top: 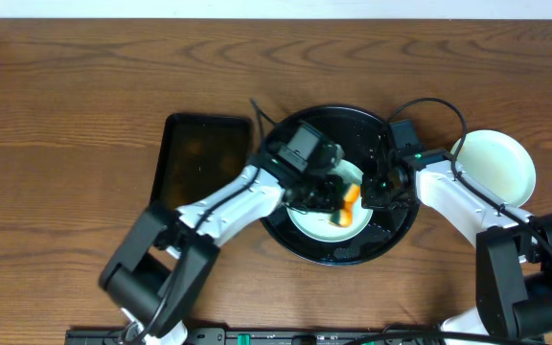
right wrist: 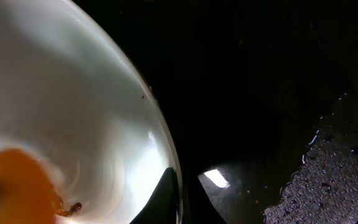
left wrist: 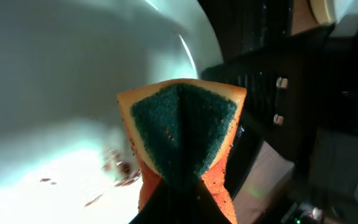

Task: Clean dirty plates on tray and stack at the side
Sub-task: 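Scrub the pale-green plate with the sponge in the left gripper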

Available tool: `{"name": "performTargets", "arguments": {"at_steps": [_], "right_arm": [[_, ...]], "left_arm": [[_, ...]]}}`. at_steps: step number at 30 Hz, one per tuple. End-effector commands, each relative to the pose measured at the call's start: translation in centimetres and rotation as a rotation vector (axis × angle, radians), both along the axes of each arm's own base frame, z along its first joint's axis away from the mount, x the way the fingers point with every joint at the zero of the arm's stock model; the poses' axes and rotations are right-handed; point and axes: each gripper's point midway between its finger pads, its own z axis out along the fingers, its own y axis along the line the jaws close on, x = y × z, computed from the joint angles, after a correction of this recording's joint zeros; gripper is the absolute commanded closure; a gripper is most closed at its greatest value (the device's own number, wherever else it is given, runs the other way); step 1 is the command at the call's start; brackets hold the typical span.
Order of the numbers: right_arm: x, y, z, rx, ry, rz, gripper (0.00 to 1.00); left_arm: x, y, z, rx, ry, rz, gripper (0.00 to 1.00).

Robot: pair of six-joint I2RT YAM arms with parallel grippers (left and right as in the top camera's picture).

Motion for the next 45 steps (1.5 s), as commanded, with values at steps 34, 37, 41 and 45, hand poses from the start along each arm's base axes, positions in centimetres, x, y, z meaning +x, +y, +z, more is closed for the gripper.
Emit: {"name": "performTargets", "arguments": {"at_steps": [34,37,41,45], "right_arm": [[-1.3,0.5,-0.5,0.015,0.039,0.007,0.75],[-1.1,0.6,-0.5,0.017,0.034,0.007,0.61],[-1.1,0.6,-0.5,0.019,0.031,0.007,0.64],[-1.6,0.7,-1.1,0.034,0.035,0.006,0.75]], "left_arm": [[6.6,13.8,6.4,0.364,-0.308,0.347,0.92],[7.0,18.2,6.4,0.472,-0.292,0.436,0.92],[6.9,23.5,5.4,0.559,-0.200,0.542,0.92],[7.1,27.2,4.1,0.586,-0.134,0.614,0.92]]}}
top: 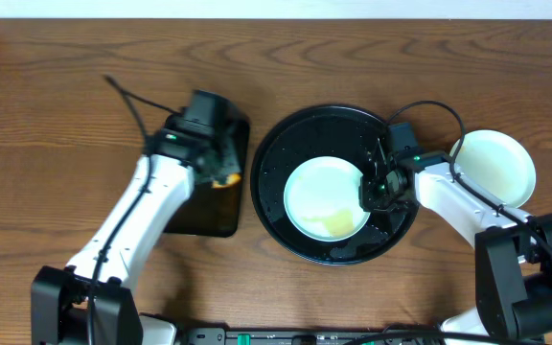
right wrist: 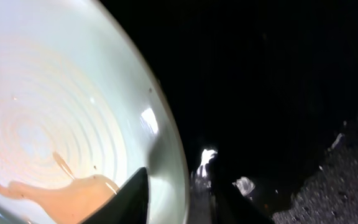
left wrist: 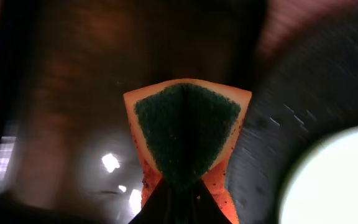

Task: Clean dirty plates on tray and stack at the side
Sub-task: 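Scrub the pale-green plate with the sponge in the left gripper, then return the sponge to the black tray with the left gripper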

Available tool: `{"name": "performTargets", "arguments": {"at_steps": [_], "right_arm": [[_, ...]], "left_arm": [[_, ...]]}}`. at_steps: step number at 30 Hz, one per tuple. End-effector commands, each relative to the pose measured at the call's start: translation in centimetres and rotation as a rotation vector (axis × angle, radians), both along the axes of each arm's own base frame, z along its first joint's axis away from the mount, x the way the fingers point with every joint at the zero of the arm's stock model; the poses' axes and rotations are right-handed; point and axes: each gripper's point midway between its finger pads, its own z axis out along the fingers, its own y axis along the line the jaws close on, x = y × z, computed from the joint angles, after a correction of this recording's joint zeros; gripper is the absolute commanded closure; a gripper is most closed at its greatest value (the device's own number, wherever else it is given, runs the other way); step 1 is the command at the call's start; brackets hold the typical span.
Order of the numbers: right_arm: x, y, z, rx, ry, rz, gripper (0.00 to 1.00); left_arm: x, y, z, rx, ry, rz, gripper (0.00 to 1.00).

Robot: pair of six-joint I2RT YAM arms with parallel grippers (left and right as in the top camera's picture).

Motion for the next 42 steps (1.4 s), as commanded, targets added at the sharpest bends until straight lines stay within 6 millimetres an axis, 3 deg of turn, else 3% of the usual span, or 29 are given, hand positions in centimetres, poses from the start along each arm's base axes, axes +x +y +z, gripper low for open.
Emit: {"name": "performTargets", "arguments": {"at_steps": [1,5,9,14,21,25,34,42], "right_arm": [[-1.2,0.2,-1.1,0.008,0.023,0.001,0.78],[-1.3,0.2,-1.8,0.017,0.009,-0.013,0.99],[-0.1,0.4,-1.4,0.024,-0.041,0.003,0.99],[2.3,-1.2,0.1,-0.082,-0.136,-0.006,0.99],[6.3,-3.0,6.4,-0.212,-0.369,0.031,0.99],[7.3,-4.3,10.3,-0.294,-0.501,0.059,0.99],[7.2,-6.9,16.8,-0.558,-0.693,0.090,0.99],[6.3,-6.2,19.8,-0.813,-0.783,0.141,0.99]], "left_arm": [[0.0,2.9,-1.5,0.023,0.043,0.030,0.92],[-0.1,2.5,-2.9,-0.066,0.093,-0.053,0.92],[-0.2,3.6,-4.6,-0.064,0.147,-0.021,0.92],[-0.4,4.6,-5.9,-0.063,0.189,0.010,0.92],[-0.4,4.8,-6.0,-0.062,0.195,0.015,0.87],[-0.4,4.8,-6.0,-0.062,0.194,0.015,0.92],[-0.4,3.4,-6.2,-0.126,0.179,-0.072,0.92],[-0.1,2.3,-7.1,-0.202,0.135,-0.122,0.93]]}}
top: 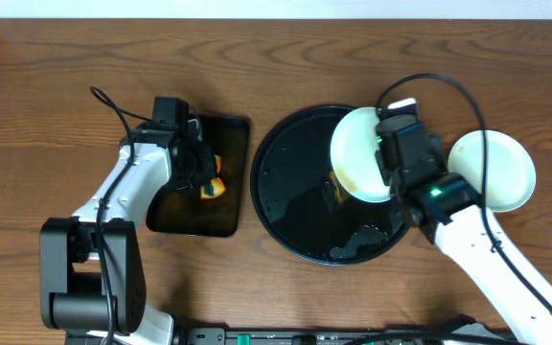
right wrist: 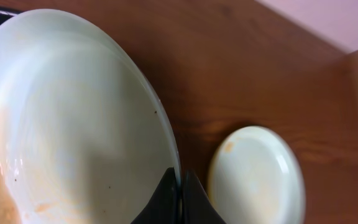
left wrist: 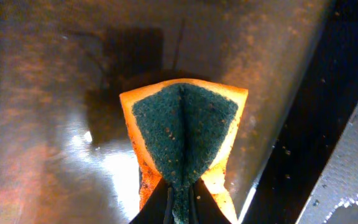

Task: Clean dirty plates on tray and stack at the side
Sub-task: 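Return the sponge to the black tray with the left gripper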

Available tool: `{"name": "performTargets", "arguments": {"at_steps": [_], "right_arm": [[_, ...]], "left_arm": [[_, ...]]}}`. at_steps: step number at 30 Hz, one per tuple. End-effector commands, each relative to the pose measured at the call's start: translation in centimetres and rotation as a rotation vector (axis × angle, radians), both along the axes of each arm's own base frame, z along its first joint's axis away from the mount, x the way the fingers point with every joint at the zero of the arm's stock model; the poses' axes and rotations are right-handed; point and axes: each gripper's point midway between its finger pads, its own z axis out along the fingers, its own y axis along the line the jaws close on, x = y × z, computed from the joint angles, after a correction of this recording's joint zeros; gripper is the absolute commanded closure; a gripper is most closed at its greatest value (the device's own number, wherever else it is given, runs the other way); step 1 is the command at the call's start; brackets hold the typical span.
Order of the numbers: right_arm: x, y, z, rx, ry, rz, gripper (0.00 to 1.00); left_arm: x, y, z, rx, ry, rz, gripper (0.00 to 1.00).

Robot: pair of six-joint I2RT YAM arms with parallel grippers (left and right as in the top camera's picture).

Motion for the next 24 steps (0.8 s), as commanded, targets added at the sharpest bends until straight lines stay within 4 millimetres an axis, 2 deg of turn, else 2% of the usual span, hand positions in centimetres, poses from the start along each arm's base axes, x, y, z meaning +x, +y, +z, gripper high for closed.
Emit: {"name": "performTargets", "arguments": {"at_steps": [1,7,14,17,19,22,24], "right_arm": [[-0.1,-1.2,3.3,-0.169,-0.107,-0.066,0.99],[-0.2,0.2,5.1,-0.242,-0.184,-0.056,0.99],[-0.4,0.4,5.5,-0.265,-0.203,-0.063,0.99],[-0.5,0.4,5.5,-0.266,-0.200,-0.062,0.99],[-0.5,0.4,5.5,-0.268,-0.198,-0.062,0.99],[-0.5,0.4,5.5,-0.267,-0.198,-0.062,0.99],[-0.5,0.4,5.5,-0.267,-0.199,-0.062,0.99]], "left_arm": [[-0.4,-0.7,-0.3,-0.072,0.000,-0.043,0.93],[-0.5,1.2,-1.2,-0.080,0.020,0.017,0.93],[-1.6,3.9,-3.7,-0.101,0.092,0.194,0.93],[-1.8,4.6,-4.0,-0.120,0.118,0.265,0.93],[-1.3,2.9,-3.1,-0.246,0.100,0.231,0.93],[-0.3,-1.2,0.1,-0.510,-0.004,0.046,0.93],[0.0,-2.0,0.9,-0.557,-0.037,0.011,0.93]]}}
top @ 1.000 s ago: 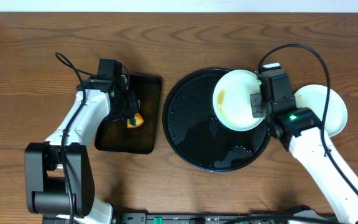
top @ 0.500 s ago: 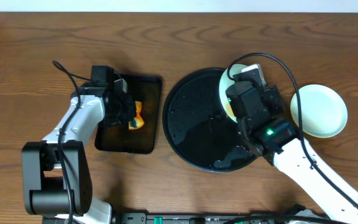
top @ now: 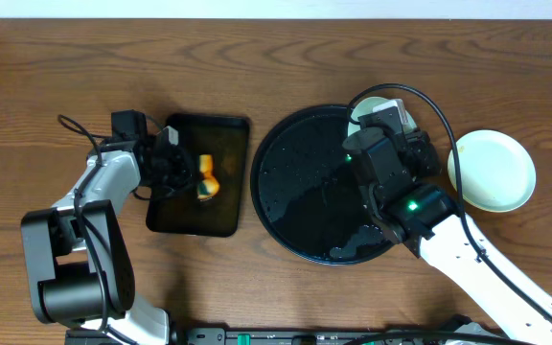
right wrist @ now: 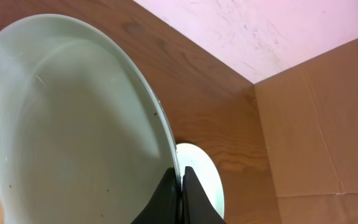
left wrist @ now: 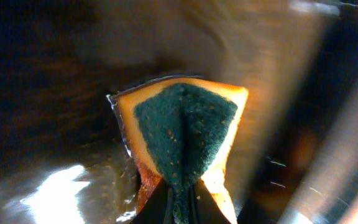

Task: Clean dirty plates on tray and stack at the side
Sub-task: 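Return the sponge to the black tray with the left gripper, then lift the pale-green plate right and stack it on the plate pile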

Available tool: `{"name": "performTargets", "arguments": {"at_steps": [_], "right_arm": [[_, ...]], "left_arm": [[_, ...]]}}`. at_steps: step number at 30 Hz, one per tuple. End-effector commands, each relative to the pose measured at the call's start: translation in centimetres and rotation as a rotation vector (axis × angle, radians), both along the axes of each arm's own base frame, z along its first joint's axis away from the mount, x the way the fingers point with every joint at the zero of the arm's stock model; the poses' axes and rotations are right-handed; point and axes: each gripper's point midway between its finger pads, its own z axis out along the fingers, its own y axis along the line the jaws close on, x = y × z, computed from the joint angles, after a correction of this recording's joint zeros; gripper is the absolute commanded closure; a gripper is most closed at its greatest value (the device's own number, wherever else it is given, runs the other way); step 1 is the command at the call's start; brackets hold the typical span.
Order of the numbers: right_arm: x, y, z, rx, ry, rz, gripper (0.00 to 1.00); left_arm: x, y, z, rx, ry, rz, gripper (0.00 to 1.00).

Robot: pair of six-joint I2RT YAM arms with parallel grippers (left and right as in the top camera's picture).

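A pale green plate (right wrist: 73, 124) is held tilted up on edge, and my right gripper (right wrist: 180, 186) is shut on its rim. From overhead only a sliver of that plate (top: 377, 103) shows behind the right arm, above the far right of the round black tray (top: 295, 192). A second pale plate (top: 492, 171) lies flat on the table to the right. My left gripper (left wrist: 179, 198) is shut on the folded orange and green sponge (left wrist: 182, 134), which sits inside the black rectangular tray (top: 209, 121).
The rectangular tray's floor looks wet and brownish. The round tray holds water drops and no plate lying on it. A cardboard box (right wrist: 322, 124) stands beyond the table at the right. Cables trail behind both arms.
The right gripper has tipped the plate up more steeply, so overhead it now shows as a sliver, not a disc. The left arm has swung lower and leftward, with the sponge still in the rectangular tray.
The left gripper first held the sponge on the plate in the round tray while the right gripper held the plate's rim. The sponge then went to the rectangular tray, leaving an orange smear on the plate. The right gripper later held the plate off the tray, now steeper.
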Motion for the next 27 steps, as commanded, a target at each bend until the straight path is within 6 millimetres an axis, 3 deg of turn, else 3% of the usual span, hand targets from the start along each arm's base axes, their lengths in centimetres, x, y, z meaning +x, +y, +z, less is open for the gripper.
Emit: {"name": "performTargets", "arguments": {"at_steps": [1,3,5,9,11,12,14,16,19,23,27], "right_arm": [[0.0,0.1,1.5,-0.005,-0.041,-0.010,0.99],[-0.1,0.0,1.5,-0.007,-0.039,-0.010,0.99],[-0.1,0.0,1.5,-0.008,-0.038,-0.010,0.99],[-0.1,0.0,1.5,-0.006,-0.038,-0.011,0.99],[-0.1,0.0,1.4,0.002,-0.042,-0.015,0.99],[-0.1,0.0,1.4,0.004,-0.042,-0.015,0.99],[-0.1,0.1,1.4,0.005,-0.041,-0.013,0.99],[-0.1,0.1,1.4,0.004,-0.039,-0.013,0.99],[-0.2,0.0,1.3,0.000,-0.034,-0.013,0.99],[-0.2,-0.1,1.3,0.010,-0.039,-0.020,0.99],[-0.2,-0.4,0.6,0.103,-0.047,-0.058,0.99]], "left_arm": [[-0.2,-2.9,1.5,-0.164,-0.065,-0.101,0.92],[-0.4,-0.9,-0.1,-0.025,-0.020,-0.059,0.92],[-1.2,2.4,-2.1,0.174,0.082,0.048,0.92],[-2.7,5.5,-3.2,0.351,0.173,0.122,0.92],[-2.6,3.6,-2.7,0.252,0.132,0.033,0.92],[-2.1,1.1,-1.7,0.127,0.049,-0.089,0.93],[-1.4,-0.5,-0.7,0.029,-0.018,-0.136,0.93],[-0.9,0.6,-1.1,0.085,0.002,-0.066,0.93],[-1.7,4.5,-2.8,0.275,0.155,0.177,0.93],[-1.0,2.1,-1.5,0.198,0.071,0.008,0.93],[-0.7,2.8,-0.5,0.368,0.040,-0.045,0.93]]}}
